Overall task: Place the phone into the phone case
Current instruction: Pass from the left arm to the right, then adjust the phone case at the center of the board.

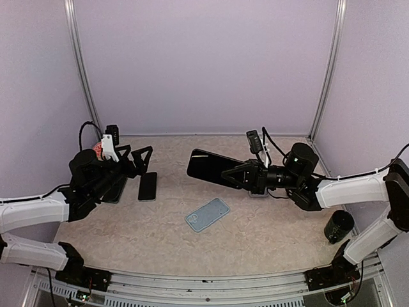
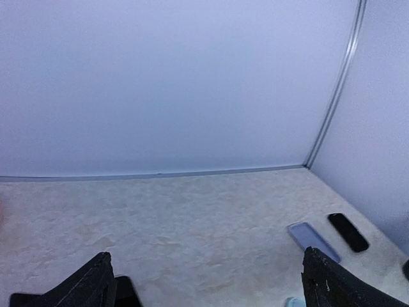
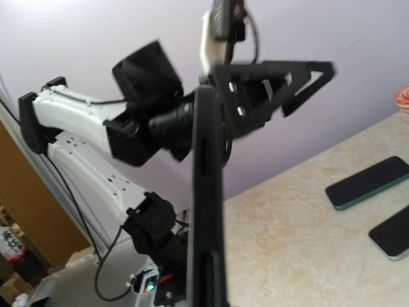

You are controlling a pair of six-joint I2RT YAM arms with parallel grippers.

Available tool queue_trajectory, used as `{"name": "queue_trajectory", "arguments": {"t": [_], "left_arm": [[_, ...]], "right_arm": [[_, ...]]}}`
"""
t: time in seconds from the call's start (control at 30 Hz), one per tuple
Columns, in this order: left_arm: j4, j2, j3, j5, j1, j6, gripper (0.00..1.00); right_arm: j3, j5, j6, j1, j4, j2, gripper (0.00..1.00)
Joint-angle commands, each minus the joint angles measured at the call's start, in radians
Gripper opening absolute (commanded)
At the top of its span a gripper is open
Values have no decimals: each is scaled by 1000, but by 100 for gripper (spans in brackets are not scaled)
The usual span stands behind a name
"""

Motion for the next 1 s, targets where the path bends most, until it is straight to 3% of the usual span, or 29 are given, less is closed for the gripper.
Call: {"name": "queue_trajectory", "arguments": {"t": [0.0, 0.2, 0.47, 0.83, 0.97], "left_arm": [[167, -27, -131, -240, 76, 204, 99], [215, 42, -156, -233, 271, 178, 99], [339, 168, -182, -249, 421, 177, 99], [462, 271, -212, -203, 482, 243, 99], [702, 370, -302, -244, 483, 239, 99]], "right_arm": [[-2, 51, -92, 6, -105, -74, 0], [10, 99, -178, 5, -387, -171, 0], [103, 192, -290, 6, -829, -274, 0], [100, 201, -310, 5, -895, -332, 0], [109, 209, -321, 5, -935, -332, 0]]}}
